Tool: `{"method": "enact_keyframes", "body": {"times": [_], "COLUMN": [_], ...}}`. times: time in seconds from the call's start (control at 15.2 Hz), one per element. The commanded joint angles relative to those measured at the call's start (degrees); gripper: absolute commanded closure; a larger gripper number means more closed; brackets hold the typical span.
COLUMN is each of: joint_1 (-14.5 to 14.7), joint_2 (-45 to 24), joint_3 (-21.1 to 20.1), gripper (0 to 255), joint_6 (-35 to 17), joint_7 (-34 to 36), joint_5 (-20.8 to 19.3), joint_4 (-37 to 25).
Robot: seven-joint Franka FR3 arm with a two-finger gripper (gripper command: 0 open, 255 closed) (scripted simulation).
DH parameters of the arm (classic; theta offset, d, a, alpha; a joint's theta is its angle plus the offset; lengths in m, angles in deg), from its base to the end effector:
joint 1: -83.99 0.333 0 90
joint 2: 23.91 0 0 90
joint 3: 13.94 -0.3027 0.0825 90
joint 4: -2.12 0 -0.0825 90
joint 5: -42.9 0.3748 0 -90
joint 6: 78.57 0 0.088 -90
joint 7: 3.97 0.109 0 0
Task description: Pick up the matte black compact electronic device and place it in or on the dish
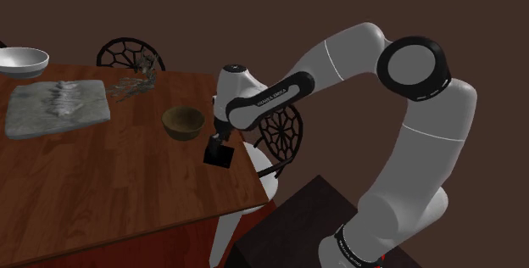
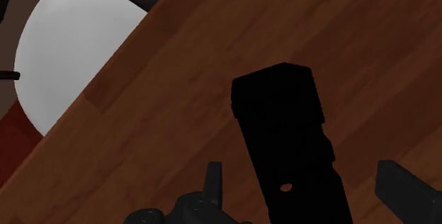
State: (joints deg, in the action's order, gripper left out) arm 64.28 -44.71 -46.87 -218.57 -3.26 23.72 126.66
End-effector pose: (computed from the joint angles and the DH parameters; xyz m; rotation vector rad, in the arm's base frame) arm 0.5347 0.1264 0.2400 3.0443 0.6978 -0.0173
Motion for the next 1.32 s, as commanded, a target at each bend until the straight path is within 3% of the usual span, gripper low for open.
{"method": "enact_keyframes", "body": {"times": [0.0, 0.33, 0.86, 0.92, 1.25], "joint_1": [-0.2, 1.4, 1.4, 1.4, 1.4], "joint_2": [-1.9, -5.5, -5.5, -5.5, -5.5], "joint_3": [-0.2, 2.0, 2.1, 2.1, 2.1], "gripper": [0, 0, 0, 255, 255], "joint_6": [-0.1, -3.1, -3.1, -3.1, -3.1], "joint_7": [-3.9, -1.8, -1.8, -1.8, -1.8], "joint_5": [-1.2, -4.4, -4.4, -4.4, -4.4], "joint_4": [-0.6, -0.7, -0.7, -0.7, -0.7]}}
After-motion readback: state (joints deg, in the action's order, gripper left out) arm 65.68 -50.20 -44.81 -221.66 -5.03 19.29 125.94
